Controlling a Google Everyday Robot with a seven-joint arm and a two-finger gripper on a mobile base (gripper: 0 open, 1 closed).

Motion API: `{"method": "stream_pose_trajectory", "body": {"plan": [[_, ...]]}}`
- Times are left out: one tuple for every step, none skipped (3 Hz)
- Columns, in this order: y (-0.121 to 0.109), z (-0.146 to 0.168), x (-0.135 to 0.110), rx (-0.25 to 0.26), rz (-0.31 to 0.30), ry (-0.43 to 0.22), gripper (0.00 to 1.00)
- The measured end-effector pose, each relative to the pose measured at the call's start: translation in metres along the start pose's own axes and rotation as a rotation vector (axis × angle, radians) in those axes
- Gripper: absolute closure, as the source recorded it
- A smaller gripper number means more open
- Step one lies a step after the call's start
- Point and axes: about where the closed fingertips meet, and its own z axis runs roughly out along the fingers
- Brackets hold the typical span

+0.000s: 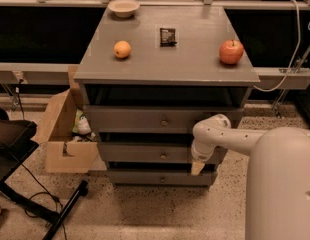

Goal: Open middle drawer

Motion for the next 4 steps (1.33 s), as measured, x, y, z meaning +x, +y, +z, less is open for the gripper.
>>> {"method": "stream_pose_trajectory", "body": {"plan": [[0.0,0.0,0.0,0.0,0.0,0.0,0.0],[0.0,0.0,0.0,0.0,0.0,0.0,0.0],[-0.004,0.005,-0.001,0.022,0.021,-0.017,0.0],[-0.024,0.005,-0.003,0.087,0.04,-0.031,0.0]]}}
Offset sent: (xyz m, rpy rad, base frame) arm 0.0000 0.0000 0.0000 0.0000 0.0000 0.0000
